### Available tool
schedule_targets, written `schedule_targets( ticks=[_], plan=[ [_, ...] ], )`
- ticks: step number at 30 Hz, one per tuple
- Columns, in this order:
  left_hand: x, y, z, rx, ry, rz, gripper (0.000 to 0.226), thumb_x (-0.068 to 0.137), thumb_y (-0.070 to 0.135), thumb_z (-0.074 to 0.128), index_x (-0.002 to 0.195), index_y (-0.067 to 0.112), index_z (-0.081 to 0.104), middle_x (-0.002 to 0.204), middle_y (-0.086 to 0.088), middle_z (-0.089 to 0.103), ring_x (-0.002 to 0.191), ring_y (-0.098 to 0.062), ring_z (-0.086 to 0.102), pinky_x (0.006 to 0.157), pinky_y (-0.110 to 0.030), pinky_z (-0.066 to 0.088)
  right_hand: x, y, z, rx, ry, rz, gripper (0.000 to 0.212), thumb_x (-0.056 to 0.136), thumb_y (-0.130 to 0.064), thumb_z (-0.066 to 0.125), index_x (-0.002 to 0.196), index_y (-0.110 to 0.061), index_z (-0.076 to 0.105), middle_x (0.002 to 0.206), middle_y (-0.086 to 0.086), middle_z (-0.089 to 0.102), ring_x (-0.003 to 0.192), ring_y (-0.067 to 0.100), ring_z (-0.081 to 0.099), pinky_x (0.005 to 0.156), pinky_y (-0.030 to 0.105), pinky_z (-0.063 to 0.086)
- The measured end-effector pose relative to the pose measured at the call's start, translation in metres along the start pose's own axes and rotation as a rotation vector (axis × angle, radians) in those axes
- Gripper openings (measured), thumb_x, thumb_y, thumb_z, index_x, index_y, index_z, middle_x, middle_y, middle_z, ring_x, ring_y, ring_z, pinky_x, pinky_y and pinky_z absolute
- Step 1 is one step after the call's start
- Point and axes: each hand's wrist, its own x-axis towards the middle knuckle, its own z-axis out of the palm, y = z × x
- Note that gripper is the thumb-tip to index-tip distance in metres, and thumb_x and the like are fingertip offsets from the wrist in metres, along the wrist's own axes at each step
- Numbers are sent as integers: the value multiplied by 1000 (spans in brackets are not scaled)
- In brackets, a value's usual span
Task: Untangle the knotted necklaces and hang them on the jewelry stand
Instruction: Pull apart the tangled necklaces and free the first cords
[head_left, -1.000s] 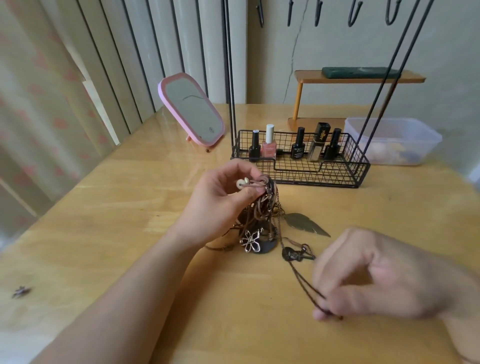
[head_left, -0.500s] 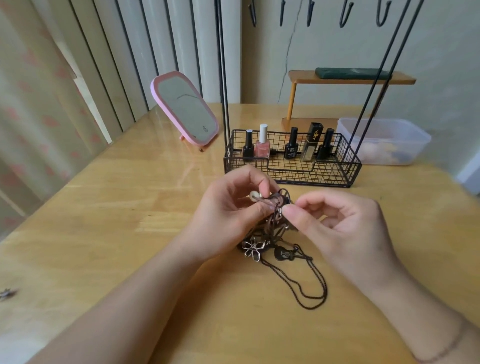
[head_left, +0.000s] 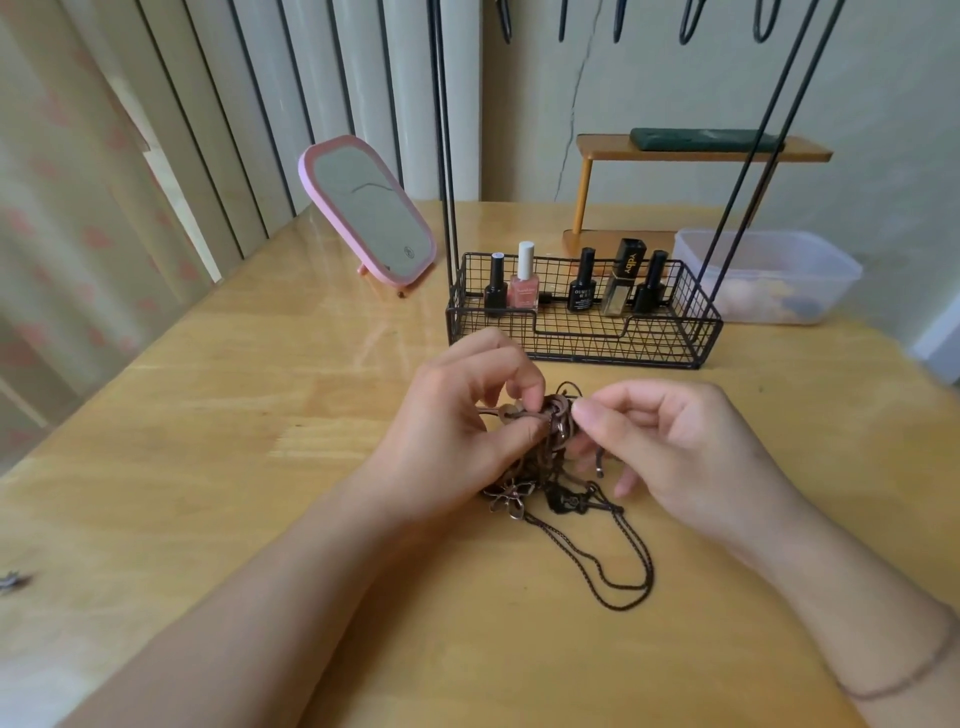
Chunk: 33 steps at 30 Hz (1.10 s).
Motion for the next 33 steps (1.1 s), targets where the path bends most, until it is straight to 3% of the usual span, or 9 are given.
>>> schedule_targets(
  ticks=[4,9,11,13,16,19,23,26,33],
  plan=[
    [0,0,1,-58,13,-76,17,79,11,74,76,19,59,78,-1,57,71,-23,52,64,-42,45,1,3,-1,-34,22,-44,5,81,-18,77,80,-23,76,78,-4,75,72,9,69,58,17,51],
    [2,-2,-1,-201,9,-267,18,90,20,72,78,12,62,69,-4,61,59,-24,54,52,-36,44,3,1,-3,106,54,15,7,95,-8,59,95,-8,66,86,4,75,82,16,71,64,38,56],
    [4,-4,-4,-228,26,-334,18,91,20,69,79,8,63,65,-7,59,57,-28,49,51,-39,43,3,0,-6,210,38,58,10,97,-11,55,97,-5,63,87,8,75,86,19,72,75,42,56],
    [5,-6,-6,-229,53,-411,17,90,20,70,77,10,65,61,4,57,55,-14,48,51,-26,42,2,-3,-6,294,-3,70,18,91,-22,55,95,-6,62,83,11,74,84,24,71,80,44,56],
    [6,-7,-8,-234,97,-527,14,92,17,68,78,15,68,59,13,56,52,-1,46,51,-13,38,2,-5,-5,349,-16,63,21,84,-27,55,90,-7,61,75,9,69,76,25,67,77,43,55],
    [9,-11,-13,-300,175,-647,22,96,11,60,77,18,68,62,10,60,52,-6,47,53,-20,38,3,-2,-6,368,9,64,20,85,-26,54,88,-7,60,71,5,65,69,23,63,71,39,53],
    [12,-11,-24,-573,252,-820,28,99,4,42,89,14,67,72,-1,64,55,-12,53,56,-26,41,4,-2,-9,423,-9,79,22,87,-23,50,92,-2,57,70,5,61,67,19,60,72,42,51],
    [14,-14,-31,-886,420,-974,21,95,6,41,93,13,60,66,0,51,51,-13,47,55,-25,38,3,-2,-10,472,-23,101,22,90,-23,46,93,-3,53,68,7,58,68,20,59,73,42,49],
    [14,-18,-42,-1238,688,-966,25,96,22,38,74,17,47,60,4,31,48,-14,34,51,-22,30,1,-8,-10,547,-23,137,33,83,-44,58,57,-25,57,54,3,40,57,22,47,68,32,50]
  ],
)
